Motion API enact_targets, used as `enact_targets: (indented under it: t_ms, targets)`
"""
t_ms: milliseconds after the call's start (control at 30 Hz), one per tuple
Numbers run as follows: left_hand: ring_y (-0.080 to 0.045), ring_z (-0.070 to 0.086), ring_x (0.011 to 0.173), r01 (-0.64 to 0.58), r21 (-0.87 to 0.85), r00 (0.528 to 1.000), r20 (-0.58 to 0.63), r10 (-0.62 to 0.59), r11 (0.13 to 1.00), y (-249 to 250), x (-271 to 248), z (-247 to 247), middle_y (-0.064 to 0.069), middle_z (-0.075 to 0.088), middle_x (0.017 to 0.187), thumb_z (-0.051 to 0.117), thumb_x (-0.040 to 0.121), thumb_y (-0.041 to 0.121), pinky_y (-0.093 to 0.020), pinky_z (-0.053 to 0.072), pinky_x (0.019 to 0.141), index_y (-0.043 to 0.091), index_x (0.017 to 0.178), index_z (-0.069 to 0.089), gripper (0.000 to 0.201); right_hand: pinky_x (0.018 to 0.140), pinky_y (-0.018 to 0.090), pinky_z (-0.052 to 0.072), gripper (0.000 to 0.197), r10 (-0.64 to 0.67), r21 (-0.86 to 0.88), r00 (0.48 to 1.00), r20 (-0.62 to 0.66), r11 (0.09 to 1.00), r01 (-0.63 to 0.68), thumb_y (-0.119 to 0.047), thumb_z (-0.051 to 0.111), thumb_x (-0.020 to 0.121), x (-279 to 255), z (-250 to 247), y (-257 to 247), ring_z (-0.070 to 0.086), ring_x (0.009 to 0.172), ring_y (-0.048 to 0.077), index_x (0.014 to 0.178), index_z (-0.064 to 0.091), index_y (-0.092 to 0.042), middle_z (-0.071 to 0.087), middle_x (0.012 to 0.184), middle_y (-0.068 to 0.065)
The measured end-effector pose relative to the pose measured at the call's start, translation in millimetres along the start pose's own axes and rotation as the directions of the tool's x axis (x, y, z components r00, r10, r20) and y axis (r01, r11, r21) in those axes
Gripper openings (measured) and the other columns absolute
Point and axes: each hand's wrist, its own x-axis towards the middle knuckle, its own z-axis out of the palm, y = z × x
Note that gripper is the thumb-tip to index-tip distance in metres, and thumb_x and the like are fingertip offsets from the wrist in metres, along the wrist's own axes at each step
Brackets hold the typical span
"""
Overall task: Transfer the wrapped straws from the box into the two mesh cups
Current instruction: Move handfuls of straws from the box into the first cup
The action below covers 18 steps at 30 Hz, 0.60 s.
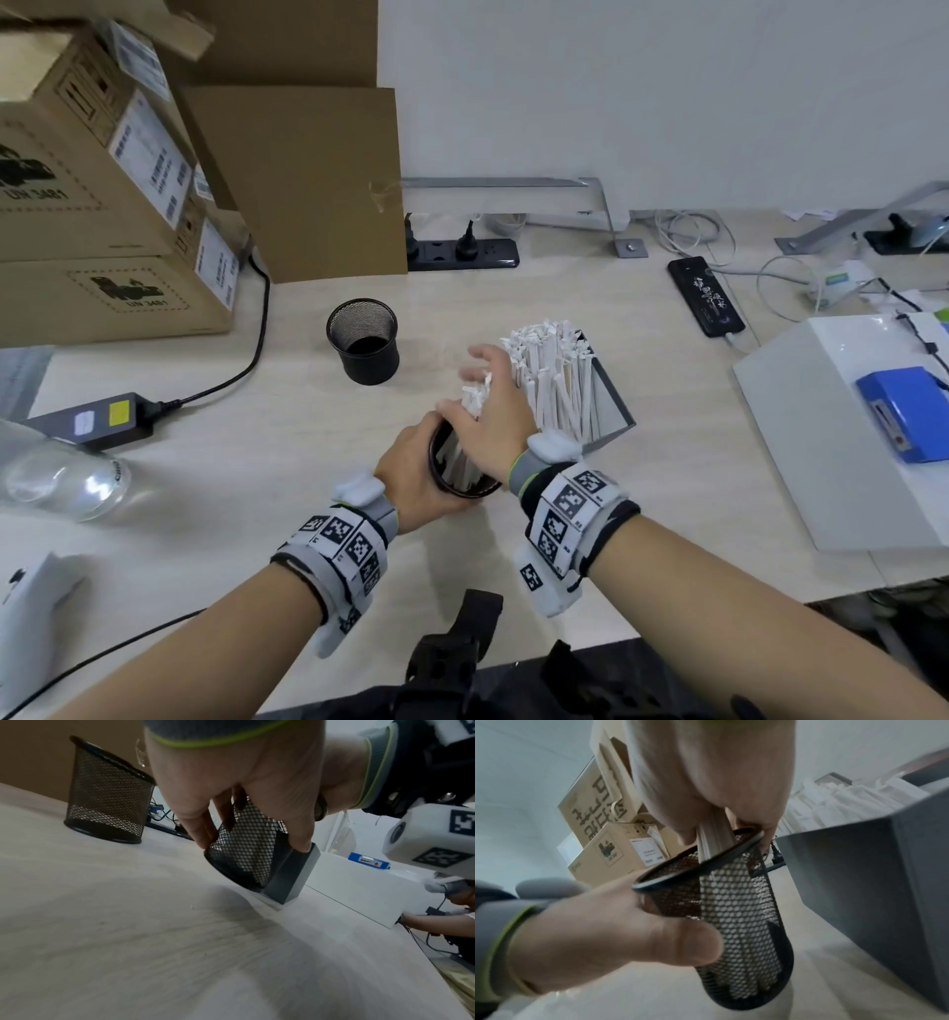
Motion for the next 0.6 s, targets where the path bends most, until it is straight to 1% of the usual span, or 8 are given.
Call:
enact_targets:
  t_ms: [33,100,200,267,333,433,533,600]
  targets:
    - [-0.010,0.064,0.104,-0.008,-0.009,1.000,0.003,0.008,1.000,0,-2,0,0.011,0.065,0.114,0.086,0.055,0.050,-0.037,0.056,0.084,0.028,0.125,0.044,0.084,0.091,0.021,0.044,0.059,-0.060,-0.008,0.998,-0.018,0.998,0.060,-0.025,0.068,0.083,0,-2,0,0.053,0.110,0.006,0.130,0.036,-0.039,0.056,0.120,-0.009]
    - [-0.009,0.063,0.107,0.011,-0.015,1.000,-0.004,-0.011,1.000,1,-4,-1,0.012,0.064,0.118,0.086,0.054,0.052,-0.035,0.055,0.087,0.029,0.129,0.043,0.090,0.097,0.018,0.039,0.064,-0.170,-0.087,0.985,0.017,0.981,0.171,-0.024,0.067,0.085,0,-3,4,0.048,0.117,0.004,0.138,0.033,-0.039,0.052,0.127,-0.008]
    - [-0.010,0.064,0.102,0.030,-0.010,0.999,-0.033,-0.030,1.000,2,-6,0,0.012,0.064,0.112,0.087,0.052,0.052,-0.036,0.055,0.084,0.029,0.124,0.045,0.087,0.103,0.032,0.042,0.045,-0.168,-0.224,0.981,0.097,0.957,0.186,-0.040,0.060,0.090,2,-1,16,0.050,0.122,0.012,0.132,0.049,-0.030,0.054,0.133,-0.004]
    - [-0.010,0.063,0.102,0.038,-0.003,0.999,-0.034,-0.038,0.999,3,-7,1,0.012,0.064,0.112,0.090,0.054,0.047,-0.035,0.054,0.085,0.028,0.126,0.045,0.087,0.104,0.036,0.042,0.044,-0.163,-0.260,0.980,0.112,0.947,0.188,-0.039,0.059,0.091,2,0,19,0.049,0.123,0.017,0.131,0.052,-0.024,0.047,0.139,0.000]
    - [-0.009,0.063,0.102,0.050,-0.001,0.998,-0.041,-0.050,0.999,3,-9,2,0.013,0.063,0.113,0.092,0.055,0.043,-0.029,0.053,0.085,0.028,0.128,0.044,0.088,0.102,0.030,0.042,0.058,-0.212,-0.237,0.974,0.079,0.945,0.225,-0.033,0.064,0.088,1,-1,17,0.045,0.122,0.014,0.140,0.040,-0.023,0.036,0.145,0.001]
    - [-0.004,0.062,0.096,0.067,-0.003,0.997,-0.045,-0.067,0.998,5,-9,2,0.018,0.062,0.107,0.092,0.055,0.043,-0.017,0.047,0.076,0.033,0.121,0.043,0.083,0.096,0.018,0.036,0.076,-0.192,-0.171,0.981,0.027,0.966,0.194,-0.029,0.070,0.084,2,-4,15,0.041,0.112,0.000,0.146,0.026,-0.020,0.042,0.141,-0.005]
    - [-0.004,0.061,0.090,0.071,0.013,0.996,-0.054,-0.070,0.997,4,-6,4,0.018,0.063,0.100,0.092,0.054,0.041,-0.012,0.044,0.069,0.033,0.113,0.043,0.078,0.102,0.033,0.042,0.057,-0.187,-0.270,0.974,0.127,0.938,0.216,-0.034,0.063,0.090,1,-3,16,0.048,0.123,0.013,0.139,0.041,-0.017,0.045,0.141,-0.001]
    - [-0.004,0.061,0.087,0.075,0.012,0.995,-0.063,-0.074,0.997,2,-6,5,0.019,0.061,0.096,0.093,0.055,0.039,-0.008,0.042,0.066,0.031,0.112,0.042,0.077,0.100,0.033,0.043,0.057,-0.203,-0.285,0.963,0.176,0.926,0.247,-0.041,0.061,0.089,0,-4,16,0.048,0.122,0.016,0.139,0.043,-0.020,0.039,0.144,-0.001]
